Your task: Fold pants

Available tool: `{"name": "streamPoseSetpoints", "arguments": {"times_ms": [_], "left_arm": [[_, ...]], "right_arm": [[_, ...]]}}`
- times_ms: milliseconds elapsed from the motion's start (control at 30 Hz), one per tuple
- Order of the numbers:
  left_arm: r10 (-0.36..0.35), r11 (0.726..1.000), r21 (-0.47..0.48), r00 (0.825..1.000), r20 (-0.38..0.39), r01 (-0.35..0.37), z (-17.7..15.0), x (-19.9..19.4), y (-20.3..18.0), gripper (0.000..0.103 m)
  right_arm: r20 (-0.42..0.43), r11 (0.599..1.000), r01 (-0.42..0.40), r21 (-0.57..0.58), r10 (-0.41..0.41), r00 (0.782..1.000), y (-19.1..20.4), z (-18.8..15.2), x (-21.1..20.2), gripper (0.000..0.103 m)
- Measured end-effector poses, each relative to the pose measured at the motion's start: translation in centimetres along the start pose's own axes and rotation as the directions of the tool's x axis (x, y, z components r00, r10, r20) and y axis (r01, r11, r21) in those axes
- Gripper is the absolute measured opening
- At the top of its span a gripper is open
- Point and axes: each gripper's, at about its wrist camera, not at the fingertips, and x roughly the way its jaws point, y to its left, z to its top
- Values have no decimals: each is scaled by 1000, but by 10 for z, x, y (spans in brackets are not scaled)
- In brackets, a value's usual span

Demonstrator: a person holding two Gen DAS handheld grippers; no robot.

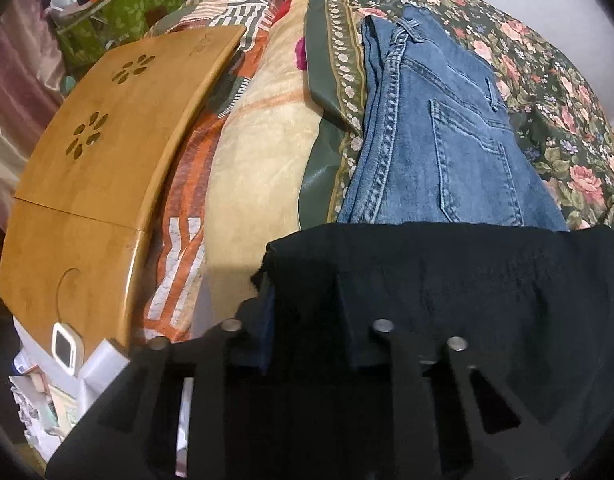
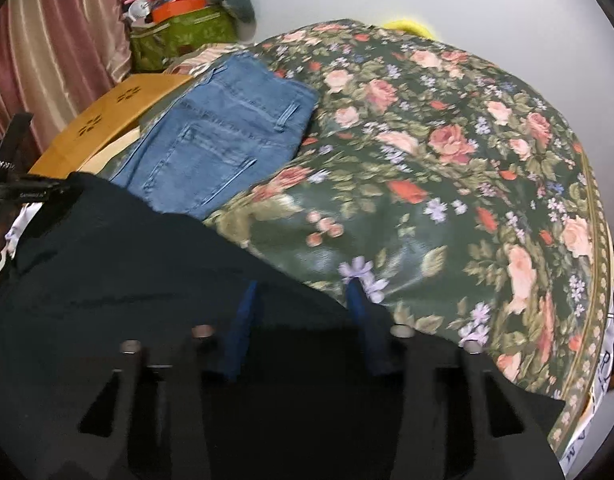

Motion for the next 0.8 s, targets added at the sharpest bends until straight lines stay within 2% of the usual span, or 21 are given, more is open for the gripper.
{"name": "streamPoseSetpoints", "arguments": {"times_ms": [67, 167, 300, 533, 667, 800], "left_arm": [[7, 1000, 2, 1000, 5, -7, -2, -7, 0, 21], [34, 999, 21, 999, 31, -35, -4, -21, -4, 19], [36, 999, 22, 994, 104, -38, 1, -57, -8, 18], [38, 998, 48, 970, 240, -51, 4, -130, -17, 17], [29, 998, 54, 964, 265, -45, -11, -155, -17, 17], [15, 999, 38, 957, 288, -27, -38, -175, -12, 15]], "right_arm": [[-18, 1000, -27, 13, 27, 999, -1, 1, 2, 13], [-38, 998, -53, 28, 54, 998, 0, -2, 0, 7], [-31, 999, -20, 25, 21, 999, 7, -4, -9, 5], [104, 997, 68, 39, -72, 992, 12, 3, -68, 5], [156, 997, 57, 58, -66, 986, 21, -2, -103, 5], [183, 998, 46, 51, -55, 982, 37, -23, -129, 5]]}}
